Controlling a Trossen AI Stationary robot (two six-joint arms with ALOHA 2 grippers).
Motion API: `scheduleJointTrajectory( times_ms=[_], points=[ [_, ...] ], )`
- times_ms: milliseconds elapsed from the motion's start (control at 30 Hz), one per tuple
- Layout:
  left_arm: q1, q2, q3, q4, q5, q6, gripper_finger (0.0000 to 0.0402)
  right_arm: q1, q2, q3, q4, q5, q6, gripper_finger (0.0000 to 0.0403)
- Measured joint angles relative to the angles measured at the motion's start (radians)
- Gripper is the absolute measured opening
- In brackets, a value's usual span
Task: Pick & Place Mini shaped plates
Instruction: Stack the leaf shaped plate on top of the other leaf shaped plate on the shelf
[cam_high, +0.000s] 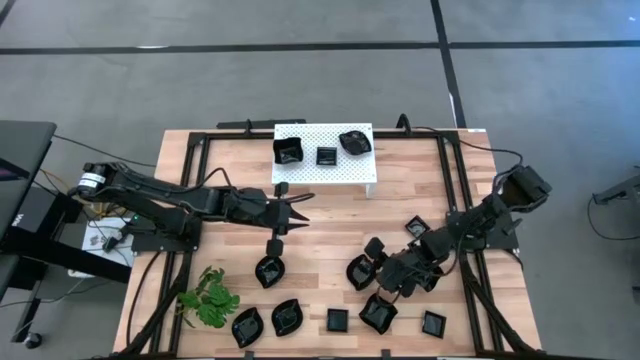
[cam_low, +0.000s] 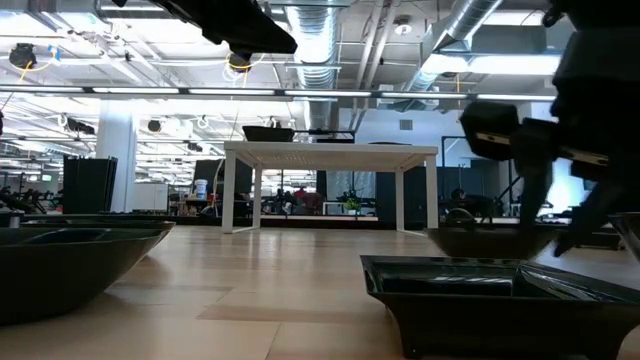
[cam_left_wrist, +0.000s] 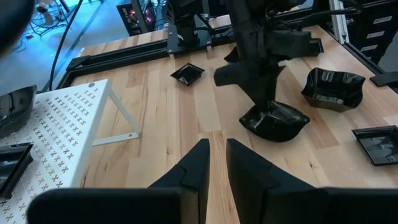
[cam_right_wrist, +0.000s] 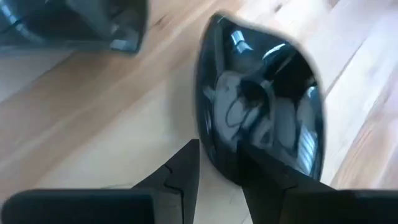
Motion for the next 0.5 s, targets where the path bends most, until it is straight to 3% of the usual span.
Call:
scheduleJointTrajectory(
  times_ms=[167, 367, 500],
  points=[
    [0.0, 0.0, 0.0, 0.001, 0.0, 0.0, 0.0056, -0.026, 0.025, 0.0, 0.037, -0.004, -0.009, 0.0072],
    [0.0, 0.0, 0.0, 0.002, 0.0, 0.0, 0.0056, -0.029, 0.028, 0.012, 0.039, -0.003, -0.001, 0.0011],
    [0.0, 0.0, 0.0, 0.002, 0.0, 0.001, 0.0056, -0.031, 0.028, 0.063, 0.031, 0.042, 0.094, 0.0012]
  ],
)
